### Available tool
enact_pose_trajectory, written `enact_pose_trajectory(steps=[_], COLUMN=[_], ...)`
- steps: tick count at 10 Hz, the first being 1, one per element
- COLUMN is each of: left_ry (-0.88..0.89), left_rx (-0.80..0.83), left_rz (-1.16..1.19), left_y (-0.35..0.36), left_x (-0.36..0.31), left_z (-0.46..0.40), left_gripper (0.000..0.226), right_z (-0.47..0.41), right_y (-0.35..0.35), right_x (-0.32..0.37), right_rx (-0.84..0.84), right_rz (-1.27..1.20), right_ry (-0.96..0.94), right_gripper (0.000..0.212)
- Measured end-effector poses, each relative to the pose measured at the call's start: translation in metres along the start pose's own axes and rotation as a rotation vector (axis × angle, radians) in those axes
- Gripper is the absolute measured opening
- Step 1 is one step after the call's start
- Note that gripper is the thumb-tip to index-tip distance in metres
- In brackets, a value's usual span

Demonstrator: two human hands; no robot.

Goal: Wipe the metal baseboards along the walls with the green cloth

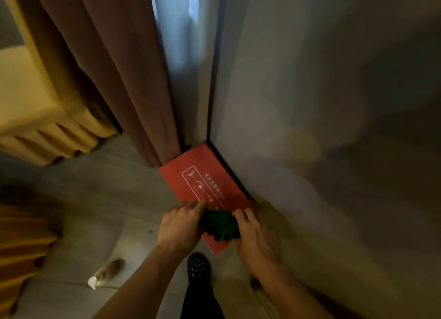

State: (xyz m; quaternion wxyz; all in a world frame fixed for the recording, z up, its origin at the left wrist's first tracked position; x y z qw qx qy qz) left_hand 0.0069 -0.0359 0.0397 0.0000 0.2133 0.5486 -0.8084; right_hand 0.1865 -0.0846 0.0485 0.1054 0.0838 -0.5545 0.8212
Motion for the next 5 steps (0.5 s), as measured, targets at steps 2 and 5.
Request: enact_pose_trajectory(steps=[2,5], left_ry=[-0.060,-0.111], left_rx=[0.037,0.438], left_rz=[0.025,0.002], left_y=[0.046,0.087], left_x=[0.007,0.024], left_z=[-0.048,-0.033], left_gripper=[0.046,0.084], right_z=[-0.060,-0.080], right_y=[0.032,0.058], right_x=[-0.024,-0.032], right_rx=[0.044,0.344], right_rz=[0.069,0.153], right_ry=[0.010,-0.014], right_gripper=[0.056,0.080])
Point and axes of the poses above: each hand's wrist, its own z-axis away from the middle knuckle, its own y-axis out of the palm, x = y × z, the point moved 2 cm from there along -z, towards the middle knuckle, and after that the axes turned 2 degrees about -z, right-handed, at the moved point
